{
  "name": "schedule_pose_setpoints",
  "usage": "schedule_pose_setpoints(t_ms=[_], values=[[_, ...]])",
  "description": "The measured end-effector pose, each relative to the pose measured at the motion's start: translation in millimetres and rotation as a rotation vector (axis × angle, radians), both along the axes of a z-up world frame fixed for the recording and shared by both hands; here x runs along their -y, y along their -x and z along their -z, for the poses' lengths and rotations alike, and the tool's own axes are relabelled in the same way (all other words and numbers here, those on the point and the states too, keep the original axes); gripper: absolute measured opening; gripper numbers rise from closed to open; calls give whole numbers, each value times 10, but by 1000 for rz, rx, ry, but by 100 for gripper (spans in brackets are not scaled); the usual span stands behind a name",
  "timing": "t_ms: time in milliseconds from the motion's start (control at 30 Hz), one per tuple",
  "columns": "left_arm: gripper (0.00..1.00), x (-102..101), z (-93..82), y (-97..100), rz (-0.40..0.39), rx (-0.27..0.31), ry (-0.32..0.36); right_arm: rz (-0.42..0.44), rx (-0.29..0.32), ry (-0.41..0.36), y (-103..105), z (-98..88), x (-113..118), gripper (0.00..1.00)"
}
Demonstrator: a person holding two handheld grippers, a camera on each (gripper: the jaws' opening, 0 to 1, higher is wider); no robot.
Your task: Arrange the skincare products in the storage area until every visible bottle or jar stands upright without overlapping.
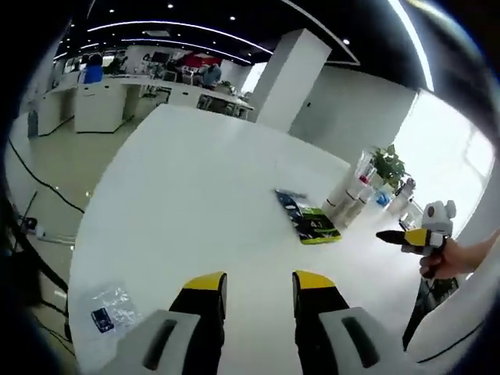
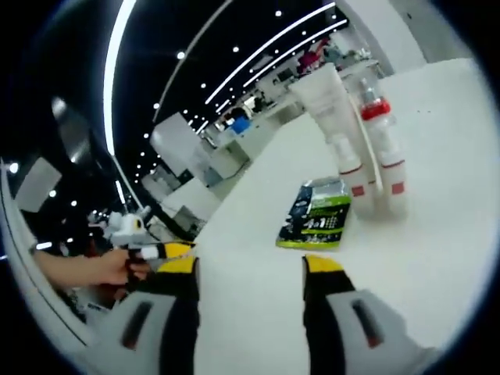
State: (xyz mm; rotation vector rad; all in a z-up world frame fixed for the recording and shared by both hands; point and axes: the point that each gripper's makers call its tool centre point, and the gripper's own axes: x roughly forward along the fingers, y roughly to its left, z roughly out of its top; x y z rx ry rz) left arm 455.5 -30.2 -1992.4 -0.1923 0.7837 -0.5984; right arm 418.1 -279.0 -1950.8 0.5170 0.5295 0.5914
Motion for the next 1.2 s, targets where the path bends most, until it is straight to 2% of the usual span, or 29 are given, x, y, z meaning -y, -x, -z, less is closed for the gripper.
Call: schedule_pose_setpoints(t_ms=[133, 300, 367, 400, 467, 500, 667, 800, 900, 967, 1067, 1200], values=[[35, -223, -53, -47, 6, 6, -61, 19, 5, 1, 115, -19, 86, 51], [37, -499, -68, -62, 102, 6, -184, 24, -4, 18, 282, 28, 176, 51], [37, -605, -16, -42, 169, -6, -256, 35, -6, 22, 345, 28, 238, 51], [38, -661, 33, -22, 206, -29, -288, 46, -8, 26, 381, 27, 284, 51], [40, -754, 104, -12, 230, -61, -335, 58, -8, 31, 429, 25, 340, 51], [43, -833, 158, -27, 257, -71, -381, 68, -12, 36, 475, 28, 390, 51], [45, -953, 244, -75, 362, -70, -486, 95, -26, 51, 578, 58, 524, 51], [50, -985, 339, -46, 459, -109, -529, 124, -28, 56, 601, 53, 600, 51], [54, -1044, 399, -18, 499, -136, -552, 132, -27, 53, 599, 49, 604, 51], [54, -1140, 445, 24, 535, -183, -594, 137, -25, 48, 599, 45, 595, 51], [50, -1166, 448, 5, 590, -157, -624, 137, -24, 48, 613, 54, 582, 51], [51, -1171, 476, -25, 611, -159, -645, 137, -28, 52, 640, 75, 588, 51]])
